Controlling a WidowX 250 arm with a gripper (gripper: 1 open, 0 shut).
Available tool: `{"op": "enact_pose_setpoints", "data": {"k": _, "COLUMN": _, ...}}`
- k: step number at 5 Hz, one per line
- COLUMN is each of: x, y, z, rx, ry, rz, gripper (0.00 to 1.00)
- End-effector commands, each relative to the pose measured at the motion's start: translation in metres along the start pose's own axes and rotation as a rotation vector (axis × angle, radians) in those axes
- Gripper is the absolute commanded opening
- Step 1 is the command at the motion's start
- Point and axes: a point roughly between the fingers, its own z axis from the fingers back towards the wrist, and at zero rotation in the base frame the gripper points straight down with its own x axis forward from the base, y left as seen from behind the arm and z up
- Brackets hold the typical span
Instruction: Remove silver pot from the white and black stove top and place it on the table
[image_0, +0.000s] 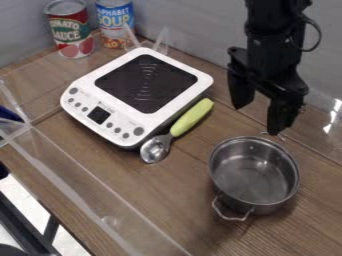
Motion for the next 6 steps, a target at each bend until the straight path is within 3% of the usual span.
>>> {"op": "enact_pose_setpoints", "data": {"k": 1, "x": 0.0154, "y": -0.0017, "z": 0.0246, "rx": 0.016, "ry": -0.091, "rz": -0.017, "gripper": 1.0}}
{"op": "enact_pose_setpoints", "data": {"k": 6, "x": 0.0119, "y": 0.0015, "z": 0.022, "rx": 0.024, "ry": -0.081, "rz": 0.006, "gripper": 1.0}}
